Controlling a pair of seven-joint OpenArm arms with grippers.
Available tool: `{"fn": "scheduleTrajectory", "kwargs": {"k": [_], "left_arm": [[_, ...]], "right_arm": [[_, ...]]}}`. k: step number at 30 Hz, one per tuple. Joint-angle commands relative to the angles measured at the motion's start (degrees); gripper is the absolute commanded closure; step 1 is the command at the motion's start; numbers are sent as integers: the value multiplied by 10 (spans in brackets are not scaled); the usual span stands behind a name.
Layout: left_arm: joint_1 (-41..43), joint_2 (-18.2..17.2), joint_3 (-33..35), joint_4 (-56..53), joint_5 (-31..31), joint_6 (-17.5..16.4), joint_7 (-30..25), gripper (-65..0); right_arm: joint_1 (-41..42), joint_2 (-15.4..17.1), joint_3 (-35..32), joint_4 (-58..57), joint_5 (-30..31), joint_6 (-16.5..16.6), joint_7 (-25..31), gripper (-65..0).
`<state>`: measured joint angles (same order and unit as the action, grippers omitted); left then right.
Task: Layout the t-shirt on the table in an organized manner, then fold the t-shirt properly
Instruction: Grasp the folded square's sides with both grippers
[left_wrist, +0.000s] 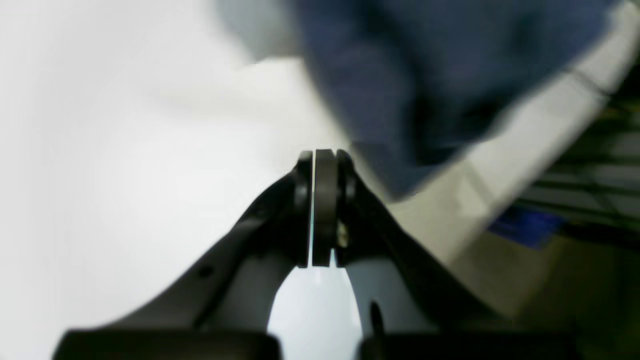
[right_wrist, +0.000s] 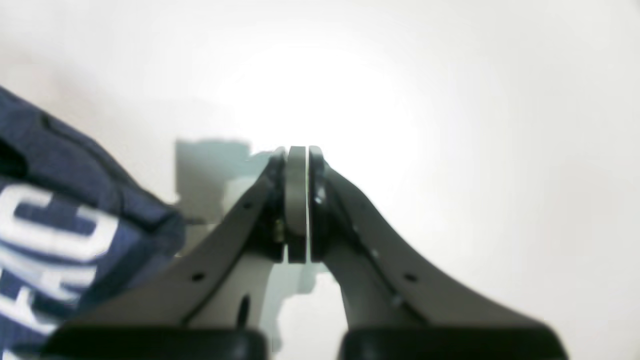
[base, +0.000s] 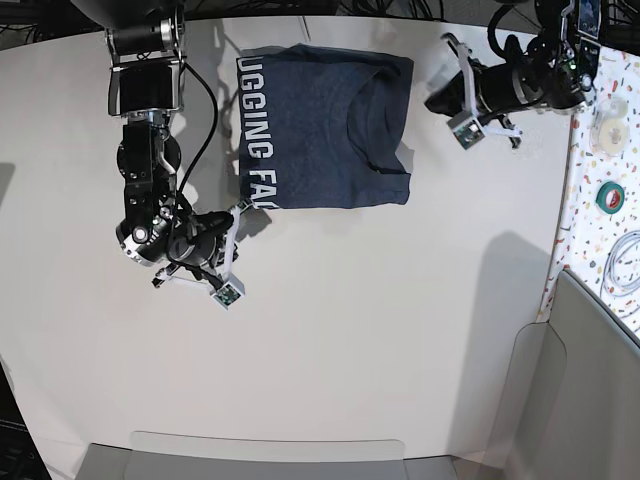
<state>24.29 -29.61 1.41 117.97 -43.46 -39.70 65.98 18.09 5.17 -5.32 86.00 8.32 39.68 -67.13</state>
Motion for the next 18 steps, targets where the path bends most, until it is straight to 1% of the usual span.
{"fn": "scheduleTrajectory", "kwargs": {"k": [1, 6, 11, 13, 16, 18], "left_arm": [[2, -10, 20, 9, -18, -3, -7, 0], [0, -14, 113, 9, -19, -3, -7, 0], [-32, -15, 200, 8, -18, -3, -6, 0], [-48, -15, 232, 3, -18, -3, -6, 0], [-71, -14, 258, -12, -18, -3, -6, 0], [-86, -11, 256, -27, -18, -3, -6, 0]], "right_arm": [[16, 0, -6, 4, 5, 3, 19, 0], [24, -3, -27, -24, 4, 3, 49, 0], [24, -6, -37, -32, 4, 3, 64, 0], [24, -14, -47, -36, 5, 3, 64, 0], [22, -22, -51, -36, 6, 3, 64, 0], [19, -28, -62, -35, 6, 3, 63, 0]]}}
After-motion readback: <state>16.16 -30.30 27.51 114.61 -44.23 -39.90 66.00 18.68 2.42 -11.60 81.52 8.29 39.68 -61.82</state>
